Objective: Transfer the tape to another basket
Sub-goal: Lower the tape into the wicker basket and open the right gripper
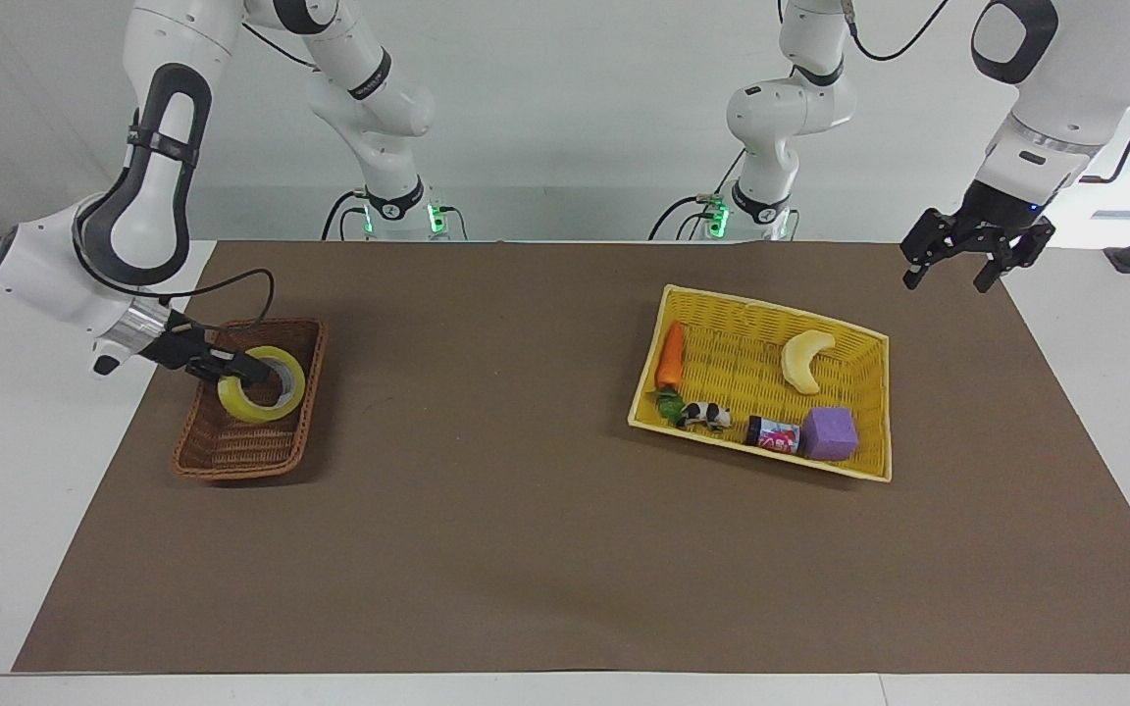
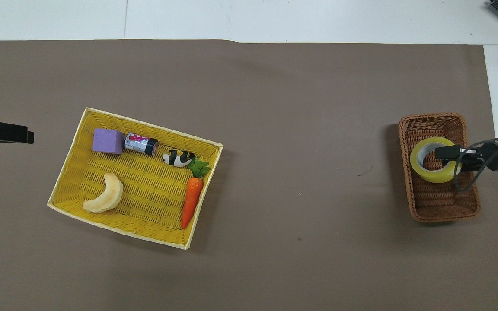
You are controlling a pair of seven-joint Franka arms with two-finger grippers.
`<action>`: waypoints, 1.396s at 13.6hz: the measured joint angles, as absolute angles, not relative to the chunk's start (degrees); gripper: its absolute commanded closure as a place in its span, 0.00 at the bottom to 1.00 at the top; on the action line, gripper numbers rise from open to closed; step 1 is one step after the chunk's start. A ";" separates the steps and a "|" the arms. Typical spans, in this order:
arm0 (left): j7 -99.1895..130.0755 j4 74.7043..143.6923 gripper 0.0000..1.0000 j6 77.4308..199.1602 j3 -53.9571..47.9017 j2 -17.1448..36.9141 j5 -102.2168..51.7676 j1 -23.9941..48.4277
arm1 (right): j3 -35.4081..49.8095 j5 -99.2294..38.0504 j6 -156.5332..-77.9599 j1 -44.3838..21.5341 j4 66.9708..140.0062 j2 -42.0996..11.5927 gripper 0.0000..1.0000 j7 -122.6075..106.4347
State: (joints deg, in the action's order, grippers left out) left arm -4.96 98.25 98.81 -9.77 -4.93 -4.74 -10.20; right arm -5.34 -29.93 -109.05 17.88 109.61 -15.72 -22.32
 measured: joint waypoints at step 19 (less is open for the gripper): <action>-4.83 91.12 0.00 92.19 5.05 -4.12 -1.52 4.23 | -4.14 -29.49 -108.69 17.05 101.81 -14.76 0.00 -22.33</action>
